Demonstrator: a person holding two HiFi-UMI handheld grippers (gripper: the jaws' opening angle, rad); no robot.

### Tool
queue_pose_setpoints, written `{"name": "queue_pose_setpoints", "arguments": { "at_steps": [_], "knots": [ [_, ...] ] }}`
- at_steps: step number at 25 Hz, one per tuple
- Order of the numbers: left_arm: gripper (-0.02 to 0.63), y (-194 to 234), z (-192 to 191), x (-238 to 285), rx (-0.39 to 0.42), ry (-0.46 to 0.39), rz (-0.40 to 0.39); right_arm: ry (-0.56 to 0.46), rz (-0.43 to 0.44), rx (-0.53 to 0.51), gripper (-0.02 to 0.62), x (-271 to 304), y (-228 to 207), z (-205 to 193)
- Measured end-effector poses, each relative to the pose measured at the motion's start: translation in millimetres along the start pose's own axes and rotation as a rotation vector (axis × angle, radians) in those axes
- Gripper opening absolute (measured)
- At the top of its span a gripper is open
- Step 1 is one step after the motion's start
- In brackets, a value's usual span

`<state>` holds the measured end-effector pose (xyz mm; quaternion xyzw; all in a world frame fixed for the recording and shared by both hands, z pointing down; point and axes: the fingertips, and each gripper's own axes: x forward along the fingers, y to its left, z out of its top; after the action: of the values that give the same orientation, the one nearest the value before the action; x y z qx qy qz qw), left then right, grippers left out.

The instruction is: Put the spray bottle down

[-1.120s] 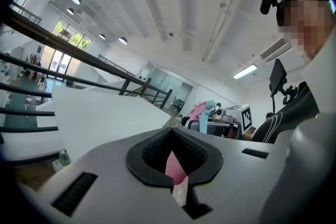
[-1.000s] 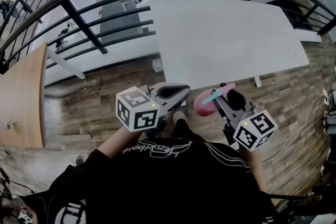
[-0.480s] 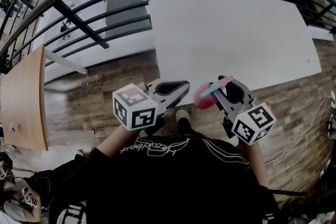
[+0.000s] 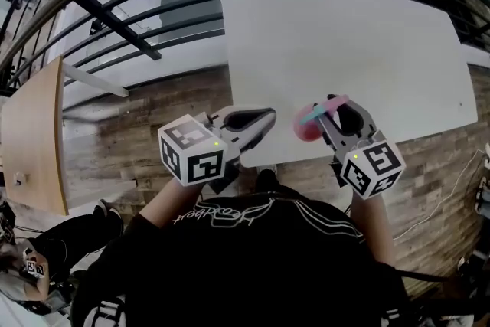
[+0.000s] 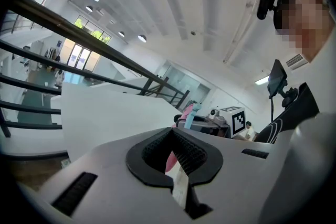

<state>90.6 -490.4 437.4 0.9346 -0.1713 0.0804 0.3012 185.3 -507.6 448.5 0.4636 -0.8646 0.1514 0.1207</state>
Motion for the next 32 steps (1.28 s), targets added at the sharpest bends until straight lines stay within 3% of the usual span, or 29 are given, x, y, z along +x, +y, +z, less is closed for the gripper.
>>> {"name": "queue_pose_setpoints", "arguments": {
  "at_steps": [17,24,32],
  "knots": [
    [0.008,65.4,20.1,11.5,-0.052,-0.004,0.066,-0.056,0.010,-0.067,0.152,80.3,-48.4,12.3],
    [0.008,91.6,4.2,11.7,-0.124,0.004,0.097,-0.072,0.002,-0.086,0.152,106.8,-55.6,-2.4],
    [0.008,102.0,-3.0,14.0,-0.149,0.002,0.114,-0.105,-0.010,-0.117,0.152,108.3,-55.4,-9.9]
  ]
}}
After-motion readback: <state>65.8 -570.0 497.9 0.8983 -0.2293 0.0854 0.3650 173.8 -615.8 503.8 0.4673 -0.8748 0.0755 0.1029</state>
